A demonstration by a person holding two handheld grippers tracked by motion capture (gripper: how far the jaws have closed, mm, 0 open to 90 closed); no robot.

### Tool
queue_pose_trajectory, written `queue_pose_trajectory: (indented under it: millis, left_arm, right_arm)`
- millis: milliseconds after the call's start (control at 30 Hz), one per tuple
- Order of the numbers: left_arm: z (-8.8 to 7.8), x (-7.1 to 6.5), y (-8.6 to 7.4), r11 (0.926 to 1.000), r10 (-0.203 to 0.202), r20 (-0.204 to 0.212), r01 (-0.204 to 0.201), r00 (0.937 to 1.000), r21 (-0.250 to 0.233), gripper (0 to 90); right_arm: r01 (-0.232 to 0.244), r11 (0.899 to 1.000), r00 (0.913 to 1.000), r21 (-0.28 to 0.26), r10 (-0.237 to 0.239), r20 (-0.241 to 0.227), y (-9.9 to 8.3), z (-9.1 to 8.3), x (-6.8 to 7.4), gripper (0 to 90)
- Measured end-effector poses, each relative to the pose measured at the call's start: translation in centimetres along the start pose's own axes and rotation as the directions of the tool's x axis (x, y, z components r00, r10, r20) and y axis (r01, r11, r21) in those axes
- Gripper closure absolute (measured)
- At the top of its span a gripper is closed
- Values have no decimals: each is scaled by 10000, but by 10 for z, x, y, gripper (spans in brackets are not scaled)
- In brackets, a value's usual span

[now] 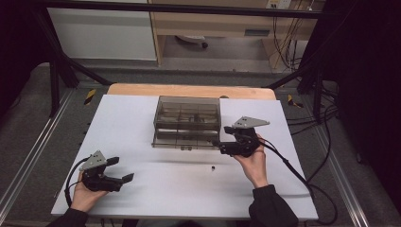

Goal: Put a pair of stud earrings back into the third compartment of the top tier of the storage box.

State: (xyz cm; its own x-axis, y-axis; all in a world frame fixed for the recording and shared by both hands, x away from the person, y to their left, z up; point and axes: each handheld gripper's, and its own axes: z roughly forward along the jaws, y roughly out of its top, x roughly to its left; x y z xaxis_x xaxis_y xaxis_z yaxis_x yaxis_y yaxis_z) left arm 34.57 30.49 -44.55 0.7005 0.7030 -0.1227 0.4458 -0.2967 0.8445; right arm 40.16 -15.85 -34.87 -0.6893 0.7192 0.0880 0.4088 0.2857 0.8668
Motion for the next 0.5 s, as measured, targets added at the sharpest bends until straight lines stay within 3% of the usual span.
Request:
queue_pose_trajectory:
  millis: [67, 267, 500]
  left_arm:
    - [0, 0, 0, 10000, -2, -1, 2, 10000, 6, 55]
    - [0, 0, 0, 10000, -4, -23, 5, 10000, 33, 55]
    - [0, 0, 0, 10000, -21, -33, 21, 10000, 27, 55]
  right_arm:
    - [-153, 9999, 9998, 3, 153, 139, -8, -9, -1, 155]
    - [-416, 9991, 9988, 107, 413, 270, -23, -20, -3, 64]
    - [-750, 9964, 9968, 395, 738, 312, -44, -22, -7, 29]
